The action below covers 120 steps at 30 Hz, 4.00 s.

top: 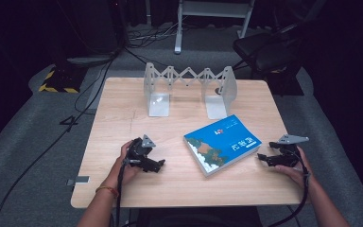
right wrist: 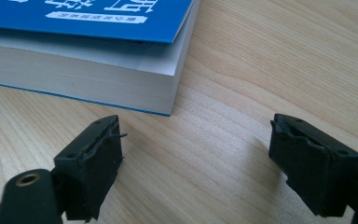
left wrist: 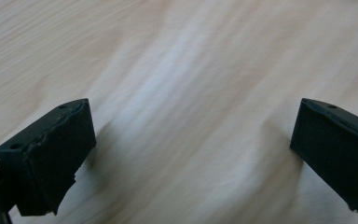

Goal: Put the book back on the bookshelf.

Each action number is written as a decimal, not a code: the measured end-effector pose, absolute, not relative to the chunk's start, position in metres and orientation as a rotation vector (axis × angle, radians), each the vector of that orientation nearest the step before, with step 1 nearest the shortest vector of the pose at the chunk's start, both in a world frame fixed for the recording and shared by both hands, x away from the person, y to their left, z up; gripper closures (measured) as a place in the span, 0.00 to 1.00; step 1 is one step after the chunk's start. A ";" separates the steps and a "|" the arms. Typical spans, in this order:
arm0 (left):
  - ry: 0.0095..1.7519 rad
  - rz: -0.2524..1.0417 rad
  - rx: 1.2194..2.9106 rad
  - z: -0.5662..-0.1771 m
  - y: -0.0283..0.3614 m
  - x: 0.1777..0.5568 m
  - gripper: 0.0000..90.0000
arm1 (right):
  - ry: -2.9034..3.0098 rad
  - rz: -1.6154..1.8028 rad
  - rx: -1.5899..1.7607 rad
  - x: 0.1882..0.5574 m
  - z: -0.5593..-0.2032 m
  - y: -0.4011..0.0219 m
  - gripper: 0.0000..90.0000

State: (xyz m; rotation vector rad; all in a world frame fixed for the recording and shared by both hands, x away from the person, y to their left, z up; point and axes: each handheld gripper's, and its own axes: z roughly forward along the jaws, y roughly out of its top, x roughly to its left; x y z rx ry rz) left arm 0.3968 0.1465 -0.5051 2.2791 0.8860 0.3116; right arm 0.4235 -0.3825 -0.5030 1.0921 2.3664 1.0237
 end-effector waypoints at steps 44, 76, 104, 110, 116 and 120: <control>0.787 0.271 2.310 -0.505 0.120 0.386 0.00 | 2.352 0.997 1.089 0.425 -0.496 -0.358 0.22; 0.788 0.272 2.309 -0.505 0.119 0.385 0.00 | 2.381 1.062 1.114 0.425 -0.498 -0.357 0.24; 0.791 0.276 2.309 -0.505 0.118 0.385 0.01 | 2.261 1.164 1.019 0.418 -0.476 -0.341 0.28; 0.803 0.274 2.317 -0.504 0.115 0.385 0.01 | 2.266 1.133 1.024 0.420 -0.478 -0.334 0.28; 0.783 0.270 2.324 -0.501 0.109 0.382 0.09 | 2.237 1.083 0.957 0.411 -0.475 -0.321 0.33; 0.785 0.271 2.321 -0.501 0.108 0.381 0.09 | 2.272 1.086 0.928 0.408 -0.478 -0.313 0.33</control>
